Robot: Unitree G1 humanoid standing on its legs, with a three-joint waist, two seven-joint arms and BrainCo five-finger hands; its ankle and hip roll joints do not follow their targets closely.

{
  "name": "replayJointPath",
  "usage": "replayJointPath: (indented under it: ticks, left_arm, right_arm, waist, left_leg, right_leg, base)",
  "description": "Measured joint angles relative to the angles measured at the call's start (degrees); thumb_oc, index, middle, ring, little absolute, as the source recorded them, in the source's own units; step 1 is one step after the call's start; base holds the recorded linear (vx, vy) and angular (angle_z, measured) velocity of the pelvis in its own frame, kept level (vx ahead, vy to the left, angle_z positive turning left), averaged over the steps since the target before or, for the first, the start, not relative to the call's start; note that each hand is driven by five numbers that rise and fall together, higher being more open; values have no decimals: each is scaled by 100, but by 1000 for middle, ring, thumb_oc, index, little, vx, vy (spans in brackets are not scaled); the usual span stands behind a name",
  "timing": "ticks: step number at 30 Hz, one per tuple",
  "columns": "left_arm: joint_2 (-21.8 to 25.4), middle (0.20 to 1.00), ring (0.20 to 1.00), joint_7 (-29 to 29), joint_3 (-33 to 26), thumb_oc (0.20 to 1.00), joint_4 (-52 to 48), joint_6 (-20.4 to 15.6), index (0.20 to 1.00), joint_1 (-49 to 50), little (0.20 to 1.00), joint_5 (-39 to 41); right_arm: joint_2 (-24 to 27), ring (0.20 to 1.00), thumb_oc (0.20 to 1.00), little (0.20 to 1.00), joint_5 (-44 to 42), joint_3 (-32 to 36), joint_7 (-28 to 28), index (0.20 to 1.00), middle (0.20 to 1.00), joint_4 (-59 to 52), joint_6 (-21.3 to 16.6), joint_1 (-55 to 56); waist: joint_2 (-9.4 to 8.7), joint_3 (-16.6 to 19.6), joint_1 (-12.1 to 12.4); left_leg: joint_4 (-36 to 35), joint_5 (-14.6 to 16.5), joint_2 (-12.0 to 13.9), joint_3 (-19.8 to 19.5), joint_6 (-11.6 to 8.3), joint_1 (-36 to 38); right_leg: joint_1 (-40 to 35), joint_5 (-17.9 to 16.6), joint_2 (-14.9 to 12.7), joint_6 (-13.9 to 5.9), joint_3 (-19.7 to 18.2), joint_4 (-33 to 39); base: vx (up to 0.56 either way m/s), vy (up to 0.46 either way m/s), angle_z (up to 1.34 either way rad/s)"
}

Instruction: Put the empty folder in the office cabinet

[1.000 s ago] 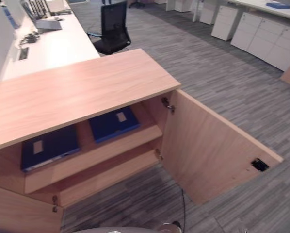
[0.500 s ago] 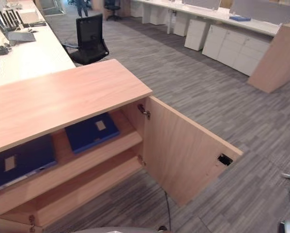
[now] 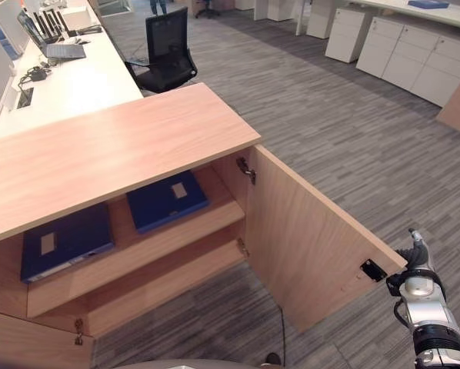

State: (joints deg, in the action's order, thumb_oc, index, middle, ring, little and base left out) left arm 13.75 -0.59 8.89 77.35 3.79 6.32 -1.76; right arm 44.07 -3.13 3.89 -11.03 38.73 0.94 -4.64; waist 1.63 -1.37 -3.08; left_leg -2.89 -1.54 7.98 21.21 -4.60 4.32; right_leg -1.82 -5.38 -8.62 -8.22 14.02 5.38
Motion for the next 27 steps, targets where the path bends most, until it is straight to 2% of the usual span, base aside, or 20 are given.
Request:
replayJointPath:
  ticks: [7, 13, 16, 18, 20, 21, 22, 25, 27]
  left_arm:
    - [-13, 1000, 1000, 6, -3, 1000, -51, 1, 1000, 11, 1000, -144]
    - [-41, 1000, 1000, 127, -239, 1000, 16, -4, 1000, 62, 1000, -218]
    - [-19, 1000, 1000, 174, -271, 1000, 87, -5, 1000, 51, 1000, -329]
    - [-11, 1000, 1000, 188, -259, 1000, 86, -9, 1000, 42, 1000, -333]
    - [4, 1000, 1000, 188, -245, 1000, 73, -13, 1000, 47, 1000, -332]
    - [2, 1000, 1000, 198, -248, 1000, 72, -17, 1000, 20, 1000, -333]
    - [-10, 1000, 1000, 203, -230, 1000, 66, -32, 1000, -20, 1000, -354]
    - [-8, 1000, 1000, 200, -229, 1000, 66, -76, 1000, 20, 1000, -360]
    - [37, 1000, 1000, 190, -239, 1000, 61, -132, 1000, 34, 1000, -359]
  right_arm:
    - [-26, 1000, 1000, 1000, 36, -201, 139, 1000, 1000, -192, -40, 2]
    - [82, 1000, 1000, 1000, -87, -673, 582, 1000, 1000, -1499, 4, 544]
    - [439, 1000, 1000, 1000, -630, -1469, 1394, 1000, 1000, -2264, 9, 591]
    - [232, 1000, 1000, 1000, -892, -2015, 1825, 1000, 1000, -2574, -49, 445]
    - [18, 1000, 1000, 1000, -1152, -2875, 2050, 1000, 1000, -2890, -51, 64]
    - [-63, 1000, 1000, 1000, -1225, -3197, 2228, 1000, 1000, -3048, -96, -73]
    - [-253, 1000, 1000, 1000, -1401, -3483, 2434, 1000, 1000, -3227, -159, -99]
    - [-685, 1000, 1000, 1000, -1422, -3997, 2693, 1000, 1000, -3319, -199, -412]
    - [-920, 1000, 1000, 1000, -1431, -4618, 2880, 1000, 1000, -3430, -213, -790]
  waist:
    - [75, -22, -38]
    - [106, -17, -158]
    - [93, -7, -276]
    - [77, 18, -242]
    - [74, 60, -185]
    - [77, 110, -138]
    - [90, 177, 58]
    - [45, 243, 276]
    - [2, 263, 398]
  left_leg:
    - [-38, -8, 16, -59, 17, 8]
    - [-110, -93, 43, -36, -11, 37]
    - [-185, -122, 83, 37, -16, 66]
    - [-209, -141, 128, 33, -33, 66]
    - [-233, -149, 149, -27, -40, 0]
    - [-227, -174, 151, -82, -43, -8]
    - [-222, -225, 153, -183, -57, -60]
    - [-220, -288, 154, -311, -84, -162]
    - [-181, -299, 164, -411, -84, -216]
  right_leg:
    - [-29, 6, 12, 9, 62, 1]
    - [-13, -5, 52, 24, 66, 1]
    - [2, -16, 99, 38, 11, 2]
    - [2, -17, 142, 43, 7, 2]
    - [59, -32, 171, 64, 38, 1]
    - [100, -35, 185, 70, 48, 0]
    - [89, -34, 193, 104, 118, -1]
    - [105, -12, 189, 137, 242, -2]
    - [97, -1, 196, 152, 331, -1]
  base:
    - [-1, -5, 3]
    - [-9, -4, -3]
    - [-9, -9, -11]
    - [-18, -30, -2]
    - [-8, -11, 2]
    - [-30, -39, 21]
    - [-30, -39, 30]
    - [-25, -52, 26]
    - [-21, -44, 26]
